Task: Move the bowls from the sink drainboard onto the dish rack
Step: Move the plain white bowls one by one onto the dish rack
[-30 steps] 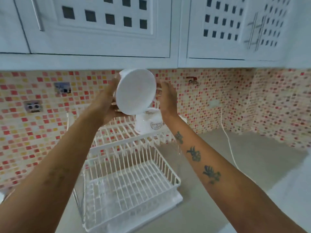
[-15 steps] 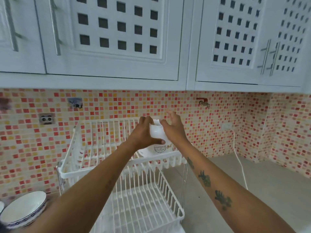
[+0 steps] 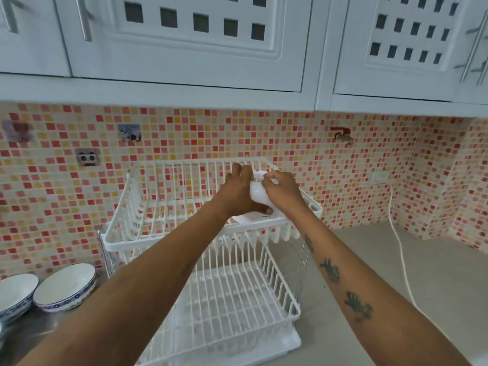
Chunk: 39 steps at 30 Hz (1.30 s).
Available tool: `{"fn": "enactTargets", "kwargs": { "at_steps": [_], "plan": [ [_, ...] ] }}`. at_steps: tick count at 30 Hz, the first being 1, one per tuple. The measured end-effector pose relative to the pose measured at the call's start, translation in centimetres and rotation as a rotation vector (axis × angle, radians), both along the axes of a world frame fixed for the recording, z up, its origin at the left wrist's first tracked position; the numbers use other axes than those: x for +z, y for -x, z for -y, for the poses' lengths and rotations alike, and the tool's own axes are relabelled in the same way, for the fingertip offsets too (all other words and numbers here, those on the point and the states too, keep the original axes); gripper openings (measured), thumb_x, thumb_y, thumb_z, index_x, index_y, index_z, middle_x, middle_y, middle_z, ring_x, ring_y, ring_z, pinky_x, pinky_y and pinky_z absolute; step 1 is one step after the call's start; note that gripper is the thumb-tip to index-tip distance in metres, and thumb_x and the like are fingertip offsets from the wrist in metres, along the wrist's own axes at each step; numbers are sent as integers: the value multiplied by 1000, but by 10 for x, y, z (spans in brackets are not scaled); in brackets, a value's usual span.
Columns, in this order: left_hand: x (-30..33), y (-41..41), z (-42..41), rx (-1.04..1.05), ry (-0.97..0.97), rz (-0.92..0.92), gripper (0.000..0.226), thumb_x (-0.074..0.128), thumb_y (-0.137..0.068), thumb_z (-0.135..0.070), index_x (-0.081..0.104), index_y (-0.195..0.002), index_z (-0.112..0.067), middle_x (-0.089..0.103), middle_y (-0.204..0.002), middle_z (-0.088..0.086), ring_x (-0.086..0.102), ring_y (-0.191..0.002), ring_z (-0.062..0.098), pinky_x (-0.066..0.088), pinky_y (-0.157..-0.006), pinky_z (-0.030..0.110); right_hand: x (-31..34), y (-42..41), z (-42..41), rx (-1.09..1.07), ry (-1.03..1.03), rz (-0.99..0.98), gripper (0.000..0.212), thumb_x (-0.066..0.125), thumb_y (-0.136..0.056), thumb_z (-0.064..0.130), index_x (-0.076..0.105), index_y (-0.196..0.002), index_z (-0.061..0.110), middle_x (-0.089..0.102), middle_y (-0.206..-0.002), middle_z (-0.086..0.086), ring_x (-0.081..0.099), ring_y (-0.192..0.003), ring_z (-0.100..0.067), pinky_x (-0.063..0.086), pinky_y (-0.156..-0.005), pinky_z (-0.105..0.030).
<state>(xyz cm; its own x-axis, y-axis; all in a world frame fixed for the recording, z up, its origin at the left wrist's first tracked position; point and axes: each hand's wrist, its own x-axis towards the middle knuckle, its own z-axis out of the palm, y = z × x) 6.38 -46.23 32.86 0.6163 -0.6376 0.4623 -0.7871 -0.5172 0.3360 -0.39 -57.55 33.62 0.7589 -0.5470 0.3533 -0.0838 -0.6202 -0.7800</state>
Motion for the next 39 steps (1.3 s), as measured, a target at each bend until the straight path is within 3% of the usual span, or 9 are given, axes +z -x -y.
{"fn": "enactTargets", "kwargs": {
  "at_steps": [7, 12, 15, 20, 22, 26, 30, 36, 39],
  "plan": [
    [-1, 4, -3, -17, 0, -78, 109, 91, -54, -45, 33, -135, -4, 32, -136, 15, 41, -121, 34, 43, -103, 47, -2, 2, -1, -22, 49, -32, 32, 49, -91, 32, 63, -118, 21, 47, -136, -6, 54, -121, -25, 42, -104, -45],
    [8, 6, -21, -73, 69, -309, 115, 87, -67, -35, 9, -148, -12, 16, -152, 10, 32, -138, 31, 38, -111, 41, 2, 8, -2, -89, -2, 78, 39, 54, -90, 24, 55, -129, 18, 49, -136, -8, 54, -119, -28, 44, -92, -34],
    [16, 8, -46, -62, 170, -354, 107, 80, -76, -37, 6, -150, -16, 13, -158, 11, 28, -144, 32, 34, -113, 41, 10, 11, -21, -124, 29, 240, 36, 55, -91, 22, 55, -127, 17, 47, -139, -7, 53, -122, -26, 43, -100, -35],
    [30, -1, -109, -1, 435, -370, 87, 67, -87, -41, 12, -149, -14, 21, -157, 11, 27, -145, 28, 32, -116, 42, 37, -11, -101, 65, -47, 445, 32, 53, -92, 19, 56, -124, 15, 50, -136, -3, 52, -114, -11, 40, -81, -14],
    [32, -11, -147, 60, 542, -393, 79, 64, -90, -39, 16, -147, -15, 26, -156, 12, 30, -144, 28, 34, -115, 44, 45, -28, -145, 157, -95, 474, 30, 53, -92, 21, 58, -121, 15, 54, -133, -2, 53, -113, -10, 45, -84, -17],
    [30, -29, -224, 201, 666, -371, 67, 61, -92, -38, 26, -143, -13, 39, -147, 14, 43, -135, 28, 44, -107, 44, 49, -58, -220, 328, -172, 493, 24, 52, -91, 18, 61, -113, 17, 59, -128, -3, 57, -110, -11, 46, -86, -23],
    [15, -45, -322, 385, 815, -358, 48, 57, -95, -37, 40, -132, -11, 52, -121, 4, 57, -105, 19, 55, -86, 36, 32, -85, -312, 491, -216, 468, 19, 49, -90, 18, 64, -102, 17, 58, -121, 1, 58, -94, -2, 46, -72, -8],
    [-29, -67, -453, 559, 1013, -472, 24, 48, -100, -26, 58, -105, -5, 65, -97, 6, 62, -84, 19, 50, -70, 27, -12, -127, -437, 707, -232, 242, 15, 51, -90, 24, 65, -94, 19, 58, -121, -1, 56, -82, -1, 42, -63, -12],
    [-58, -75, -508, 623, 1033, -538, 20, 46, -99, -25, 59, -94, -10, 66, -94, 8, 62, -80, 20, 47, -67, 27, -41, -150, -480, 744, -282, 77, 19, 52, -93, 24, 65, -92, 10, 65, -110, -8, 59, -78, -11, 47, -71, -28]
  ]
}}
